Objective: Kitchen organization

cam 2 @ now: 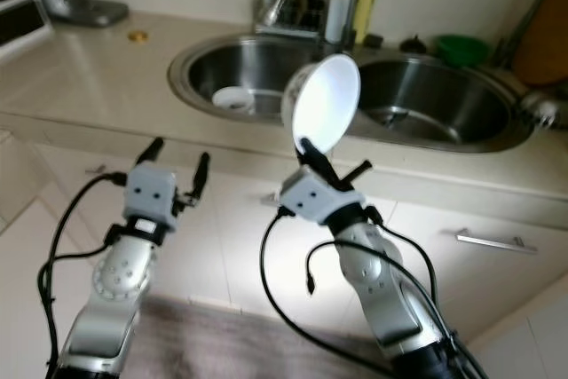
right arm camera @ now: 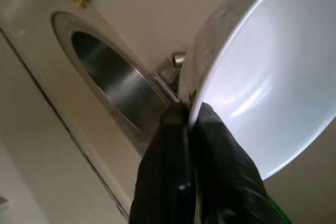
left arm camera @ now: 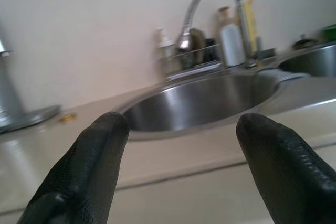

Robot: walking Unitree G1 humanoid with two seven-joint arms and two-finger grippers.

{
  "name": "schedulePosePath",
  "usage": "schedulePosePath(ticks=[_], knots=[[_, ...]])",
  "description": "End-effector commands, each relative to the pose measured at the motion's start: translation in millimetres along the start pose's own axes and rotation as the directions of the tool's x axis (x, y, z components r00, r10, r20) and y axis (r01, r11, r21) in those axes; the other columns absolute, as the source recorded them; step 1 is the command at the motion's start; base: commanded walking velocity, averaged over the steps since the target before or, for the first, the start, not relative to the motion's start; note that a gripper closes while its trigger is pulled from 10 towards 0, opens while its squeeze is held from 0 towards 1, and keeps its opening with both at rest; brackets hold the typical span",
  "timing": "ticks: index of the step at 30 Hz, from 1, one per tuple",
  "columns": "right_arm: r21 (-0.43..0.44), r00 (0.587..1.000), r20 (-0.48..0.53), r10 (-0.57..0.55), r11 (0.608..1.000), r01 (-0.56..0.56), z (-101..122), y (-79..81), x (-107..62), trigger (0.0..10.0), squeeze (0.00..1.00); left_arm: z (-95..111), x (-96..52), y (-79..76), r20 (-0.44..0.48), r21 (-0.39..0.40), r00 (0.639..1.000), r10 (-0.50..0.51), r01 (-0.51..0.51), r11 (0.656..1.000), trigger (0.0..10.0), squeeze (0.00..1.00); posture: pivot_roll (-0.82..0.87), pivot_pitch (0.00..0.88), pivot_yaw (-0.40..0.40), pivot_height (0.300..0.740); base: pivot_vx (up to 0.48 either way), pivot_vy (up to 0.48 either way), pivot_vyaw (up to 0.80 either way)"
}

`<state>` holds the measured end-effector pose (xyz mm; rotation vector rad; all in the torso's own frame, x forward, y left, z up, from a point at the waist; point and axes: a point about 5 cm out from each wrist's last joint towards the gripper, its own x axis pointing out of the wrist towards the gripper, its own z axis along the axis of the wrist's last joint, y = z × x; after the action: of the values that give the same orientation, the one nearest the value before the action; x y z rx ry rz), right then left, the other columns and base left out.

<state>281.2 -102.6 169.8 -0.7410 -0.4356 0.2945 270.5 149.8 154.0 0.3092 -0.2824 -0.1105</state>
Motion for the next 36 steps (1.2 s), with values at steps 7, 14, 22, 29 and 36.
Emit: schedulePosePath(ticks=[7, 14, 22, 29, 36], knots=[[-0.011, 0.999, -0.023, -0.029, 1.000, 0.029, -6.3, -9.0, -1.6, 10.0, 0.00, 3.8, 2.0, -9.2, 0.018, -0.018, 0.999, -0.033, 0.033, 0.999, 10.0, 0.00, 0.09, 0.000, -0.064, 0.740, 0.289, 0.000, 0.00], [-0.013, 0.999, -0.026, -0.031, 0.999, 0.030, -7.6, -9.5, -1.5, 10.0, 0.00, 3.2, 2.1, -10.2, 0.017, -0.019, 0.999, -0.034, 0.035, 0.999, 10.0, 0.00, 0.09, 0.000, -0.063, 0.740, 0.289, 0.000, 0.00], [-0.013, 0.999, -0.027, -0.032, 0.999, 0.032, -8.1, -9.1, -2.2, 10.0, 0.00, 3.0, 1.9, -10.6, 0.020, -0.020, 0.999, -0.035, 0.035, 0.999, 10.0, 0.00, 0.09, 0.000, -0.064, 0.740, 0.290, 0.000, 0.00], [-0.007, 0.999, -0.032, -0.032, 0.999, 0.032, -8.9, -9.8, -1.9, 10.0, 0.00, 3.3, 2.2, -10.4, 0.021, -0.019, 0.999, -0.031, 0.032, 0.999, 10.0, 0.00, 0.09, 0.000, -0.065, 0.740, 0.288, 0.000, 0.00], [0.003, 0.999, -0.044, -0.027, 1.000, 0.027, -9.8, -10.9, -1.4, 10.0, 0.00, 2.6, 2.1, -10.2, 0.021, -0.018, 0.999, -0.032, 0.033, 0.999, 10.0, 0.00, 0.09, 0.000, -0.063, 0.740, 0.284, 0.000, 0.00]])
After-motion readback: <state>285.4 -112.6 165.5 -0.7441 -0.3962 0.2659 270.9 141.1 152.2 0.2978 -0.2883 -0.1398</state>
